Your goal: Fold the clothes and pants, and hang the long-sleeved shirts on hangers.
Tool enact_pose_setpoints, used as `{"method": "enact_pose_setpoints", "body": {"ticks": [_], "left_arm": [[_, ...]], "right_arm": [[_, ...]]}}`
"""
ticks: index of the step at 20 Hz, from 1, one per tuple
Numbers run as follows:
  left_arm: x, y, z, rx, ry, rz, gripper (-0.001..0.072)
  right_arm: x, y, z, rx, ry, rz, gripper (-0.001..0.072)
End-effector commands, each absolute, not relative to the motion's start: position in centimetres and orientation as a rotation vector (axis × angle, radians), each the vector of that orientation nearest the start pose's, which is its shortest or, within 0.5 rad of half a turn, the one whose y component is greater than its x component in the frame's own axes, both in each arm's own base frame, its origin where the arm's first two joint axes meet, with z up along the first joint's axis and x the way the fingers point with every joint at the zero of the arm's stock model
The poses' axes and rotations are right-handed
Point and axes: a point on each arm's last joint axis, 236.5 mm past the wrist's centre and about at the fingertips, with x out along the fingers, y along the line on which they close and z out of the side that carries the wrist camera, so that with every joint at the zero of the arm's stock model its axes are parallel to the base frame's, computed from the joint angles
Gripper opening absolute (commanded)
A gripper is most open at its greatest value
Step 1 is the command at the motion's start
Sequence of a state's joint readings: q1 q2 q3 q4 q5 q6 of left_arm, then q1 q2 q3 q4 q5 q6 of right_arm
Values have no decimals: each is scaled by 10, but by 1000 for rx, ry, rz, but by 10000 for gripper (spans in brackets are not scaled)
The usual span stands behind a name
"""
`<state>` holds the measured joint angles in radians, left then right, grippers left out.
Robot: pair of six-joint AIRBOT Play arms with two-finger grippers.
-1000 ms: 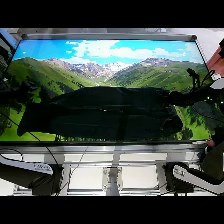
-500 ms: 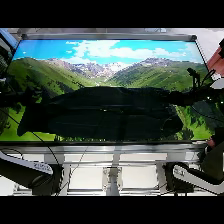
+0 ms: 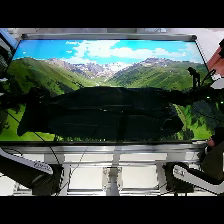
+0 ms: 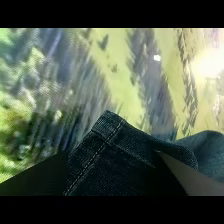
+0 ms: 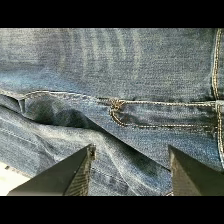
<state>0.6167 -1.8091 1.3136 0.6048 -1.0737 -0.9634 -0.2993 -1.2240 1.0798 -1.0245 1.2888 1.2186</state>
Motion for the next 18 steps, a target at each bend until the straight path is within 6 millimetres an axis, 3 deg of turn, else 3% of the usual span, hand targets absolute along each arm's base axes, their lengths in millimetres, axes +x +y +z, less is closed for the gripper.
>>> {"method": "enact_pose_setpoints", "body": {"ticks": [1, 5, 6, 7, 9, 12, 15, 18], "left_arm": [[471, 118, -80, -839, 991, -202, 580], [473, 105, -80, -778, 995, -255, 447], [474, 101, -81, -762, 997, -271, 301], [474, 95, -81, -739, 999, -294, 260], [475, 87, -80, -710, 998, -325, 30], [484, 78, -63, -744, 932, -377, 29], [495, 67, -30, -778, 822, -461, 29], [487, 50, -17, -791, 833, -538, 29]], "right_arm": [[356, 14, 27, 401, 1241, 299, 505], [357, 17, 29, 414, 1233, 306, 505], [358, 18, 30, 419, 1229, 309, 505], [358, 19, 30, 423, 1226, 312, 505], [358, 19, 30, 425, 1226, 312, 505], [358, 19, 30, 424, 1226, 312, 505], [358, 19, 30, 424, 1226, 312, 505], [359, 19, 31, 424, 1225, 312, 505]]}}
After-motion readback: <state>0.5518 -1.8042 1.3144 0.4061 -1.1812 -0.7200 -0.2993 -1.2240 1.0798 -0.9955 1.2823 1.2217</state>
